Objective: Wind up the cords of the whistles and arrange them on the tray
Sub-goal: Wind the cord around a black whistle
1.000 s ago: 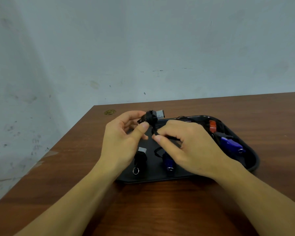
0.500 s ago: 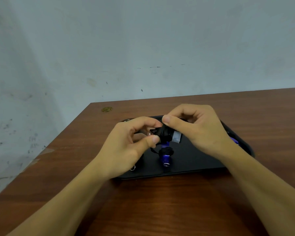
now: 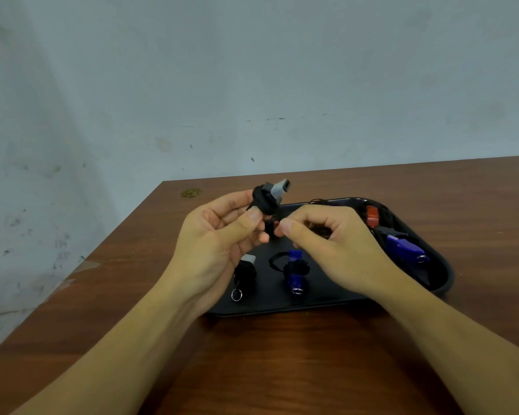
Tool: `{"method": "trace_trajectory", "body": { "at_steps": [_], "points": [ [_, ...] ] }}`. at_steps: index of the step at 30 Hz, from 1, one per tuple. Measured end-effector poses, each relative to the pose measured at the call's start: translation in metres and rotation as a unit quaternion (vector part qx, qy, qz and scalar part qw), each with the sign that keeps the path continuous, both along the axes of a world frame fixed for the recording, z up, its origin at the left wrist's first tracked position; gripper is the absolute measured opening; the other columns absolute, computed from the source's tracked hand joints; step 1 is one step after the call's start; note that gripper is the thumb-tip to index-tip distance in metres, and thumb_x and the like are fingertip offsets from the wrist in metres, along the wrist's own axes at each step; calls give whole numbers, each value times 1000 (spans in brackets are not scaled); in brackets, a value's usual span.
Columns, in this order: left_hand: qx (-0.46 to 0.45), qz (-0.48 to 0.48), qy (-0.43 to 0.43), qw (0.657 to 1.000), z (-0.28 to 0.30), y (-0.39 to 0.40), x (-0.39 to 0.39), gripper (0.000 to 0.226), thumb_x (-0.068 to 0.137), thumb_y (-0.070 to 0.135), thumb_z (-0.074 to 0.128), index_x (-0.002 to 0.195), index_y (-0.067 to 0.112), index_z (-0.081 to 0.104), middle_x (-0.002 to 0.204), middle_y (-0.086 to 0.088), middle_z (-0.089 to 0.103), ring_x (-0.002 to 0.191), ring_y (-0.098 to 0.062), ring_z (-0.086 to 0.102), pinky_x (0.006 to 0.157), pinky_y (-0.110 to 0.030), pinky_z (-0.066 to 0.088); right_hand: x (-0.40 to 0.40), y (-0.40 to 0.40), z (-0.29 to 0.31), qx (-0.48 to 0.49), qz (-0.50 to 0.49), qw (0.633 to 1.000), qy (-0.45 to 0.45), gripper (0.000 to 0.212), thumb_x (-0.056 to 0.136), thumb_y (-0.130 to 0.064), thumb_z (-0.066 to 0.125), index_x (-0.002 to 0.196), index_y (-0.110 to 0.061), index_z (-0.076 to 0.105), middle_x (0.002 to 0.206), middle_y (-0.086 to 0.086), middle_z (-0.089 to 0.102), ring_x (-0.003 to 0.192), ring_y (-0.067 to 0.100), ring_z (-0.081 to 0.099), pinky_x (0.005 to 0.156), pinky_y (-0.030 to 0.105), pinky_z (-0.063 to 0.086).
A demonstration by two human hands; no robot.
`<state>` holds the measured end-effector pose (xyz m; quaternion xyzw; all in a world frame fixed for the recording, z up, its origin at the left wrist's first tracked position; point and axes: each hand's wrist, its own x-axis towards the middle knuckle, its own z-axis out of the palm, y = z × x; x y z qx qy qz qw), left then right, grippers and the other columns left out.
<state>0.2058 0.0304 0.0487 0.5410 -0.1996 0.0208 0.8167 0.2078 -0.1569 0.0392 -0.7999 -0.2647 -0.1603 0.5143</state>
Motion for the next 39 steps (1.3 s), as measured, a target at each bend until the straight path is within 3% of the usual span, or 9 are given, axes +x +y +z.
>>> {"method": "trace_trajectory", "body": {
  "at_steps": [6,10,16,18,22,24,32,36,39],
  "points": [
    [32,149,26,988,-1,5,6,25,83,3,67,108,3,66,85,-9,71,73,-15,66,63,-24,56,2,-1,-2,-138,-70,980,-124,17,95,-36,59,92,-27,73,78,-17,60,72,9,59,64,16,41],
    [160,235,-24,958,-3,8,9,20,90,3,67,102,19,68,92,-13,71,66,-17,65,67,-28,56,-3,-2,6,-183,-100,958,-198,22,93,-33,55,97,-24,74,77,-22,52,65,-3,50,63,10,34],
    [310,306,-112,893,-2,3,1,23,92,6,67,102,27,63,88,-1,66,64,-15,66,57,-10,49,-15,1,15,-204,-122,930,-279,22,94,-37,58,85,-24,73,72,-15,55,59,1,45,55,24,45],
    [323,313,-117,886,-2,3,1,21,93,8,66,103,25,63,88,0,65,58,-11,67,58,-14,51,-16,0,18,-197,-125,925,-301,22,95,-37,60,82,-24,72,70,-15,51,59,2,44,54,27,45],
    [279,295,-84,910,-2,3,6,18,94,5,65,103,21,65,86,-4,64,56,-6,66,69,-45,61,-18,3,18,-207,-115,908,-346,20,95,-31,64,81,-20,71,70,-11,54,60,4,43,53,26,42],
    [306,297,-102,899,-2,2,4,19,94,6,65,105,20,65,89,-3,65,58,-10,68,65,-33,60,-18,4,19,-196,-110,908,-354,19,95,-30,64,82,-19,72,71,-10,55,60,6,45,54,25,42],
    [457,255,-280,805,-10,-2,-8,26,91,16,67,116,23,64,105,9,64,88,-6,60,72,-20,50,-4,-4,13,-37,-116,975,-183,16,94,-29,63,83,-19,69,74,-9,59,66,11,54,61,12,37],
    [430,234,-303,817,-10,-2,-7,27,90,21,61,116,25,62,105,14,61,87,-6,61,69,-23,53,-1,-6,10,-9,-97,992,-83,17,95,-34,59,84,-23,65,80,-9,61,74,10,61,65,15,44],
    [409,215,-284,840,-10,-2,-8,23,92,19,60,111,32,58,102,23,58,82,-11,63,66,-33,57,-4,-1,11,35,-40,998,-16,14,97,-30,58,86,-23,63,75,-11,63,61,6,62,57,16,49]
  ]
}}
